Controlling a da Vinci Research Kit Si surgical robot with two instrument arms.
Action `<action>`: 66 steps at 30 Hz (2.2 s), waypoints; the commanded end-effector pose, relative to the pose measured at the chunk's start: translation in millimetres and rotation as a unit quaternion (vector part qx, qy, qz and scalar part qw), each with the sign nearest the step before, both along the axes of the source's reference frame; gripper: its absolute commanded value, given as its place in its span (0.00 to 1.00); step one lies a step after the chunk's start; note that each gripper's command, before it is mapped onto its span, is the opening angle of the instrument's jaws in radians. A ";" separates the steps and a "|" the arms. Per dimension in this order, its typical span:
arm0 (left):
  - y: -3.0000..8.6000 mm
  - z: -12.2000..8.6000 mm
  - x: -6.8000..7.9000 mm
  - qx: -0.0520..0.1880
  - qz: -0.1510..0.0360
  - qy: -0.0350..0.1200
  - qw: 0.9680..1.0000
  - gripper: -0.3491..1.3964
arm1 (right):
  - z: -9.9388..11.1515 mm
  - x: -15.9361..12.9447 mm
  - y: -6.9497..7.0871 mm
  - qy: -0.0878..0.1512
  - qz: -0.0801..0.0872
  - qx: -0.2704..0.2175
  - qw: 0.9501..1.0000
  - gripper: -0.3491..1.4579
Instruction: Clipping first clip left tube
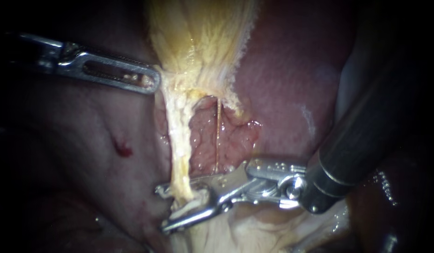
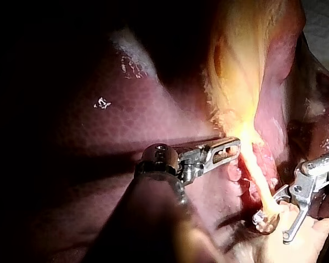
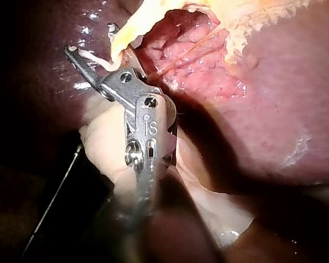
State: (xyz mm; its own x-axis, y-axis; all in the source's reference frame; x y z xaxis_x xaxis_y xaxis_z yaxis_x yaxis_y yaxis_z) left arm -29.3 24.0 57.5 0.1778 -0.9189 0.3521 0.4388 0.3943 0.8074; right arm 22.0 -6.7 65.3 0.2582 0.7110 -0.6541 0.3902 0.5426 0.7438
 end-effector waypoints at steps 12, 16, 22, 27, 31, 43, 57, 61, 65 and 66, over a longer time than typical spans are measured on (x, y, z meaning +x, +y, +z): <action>0.0 0.1 -0.1 0.000 0.000 0.000 1.000 0.00 | 0.3 0.1 0.2 0.052 -0.009 -0.045 0.998 0.46; 0.0 0.0 -0.1 0.000 0.000 0.000 1.000 0.00 | 0.2 0.0 0.2 0.060 -0.014 -0.052 0.997 0.45; 0.0 0.0 -0.1 0.000 0.000 0.000 1.000 0.00 | 0.2 0.0 0.2 0.064 -0.014 -0.057 0.996 0.45; 0.0 0.1 -0.1 0.000 0.000 0.000 1.000 0.00 | 0.2 0.1 0.2 0.066 -0.012 -0.063 0.996 0.45; 0.0 0.0 -0.1 0.000 0.000 0.000 1.000 0.00 | 0.3 0.1 0.3 0.066 -0.012 -0.063 0.996 0.44; 0.0 0.1 -0.1 0.000 0.000 0.000 1.000 0.00 | 0.6 -1.2 0.7 0.064 -0.008 -0.062 0.996 0.12; 0.1 0.1 -0.1 0.000 0.000 0.000 1.000 0.00 | 0.2 -1.8 1.4 0.050 -0.014 -0.038 0.998 0.00; 0.1 0.1 -0.1 0.000 0.000 0.000 1.000 0.00 | 0.2 -1.8 1.4 0.050 -0.014 -0.038 0.998 0.00; 0.1 0.1 -0.1 0.000 0.000 0.000 1.000 0.00 | 0.3 -1.9 1.4 0.049 -0.015 -0.039 0.998 0.00; 0.1 0.2 -0.1 0.000 0.000 0.000 1.000 0.00 | 0.3 -1.9 1.5 0.049 -0.015 -0.039 0.998 0.00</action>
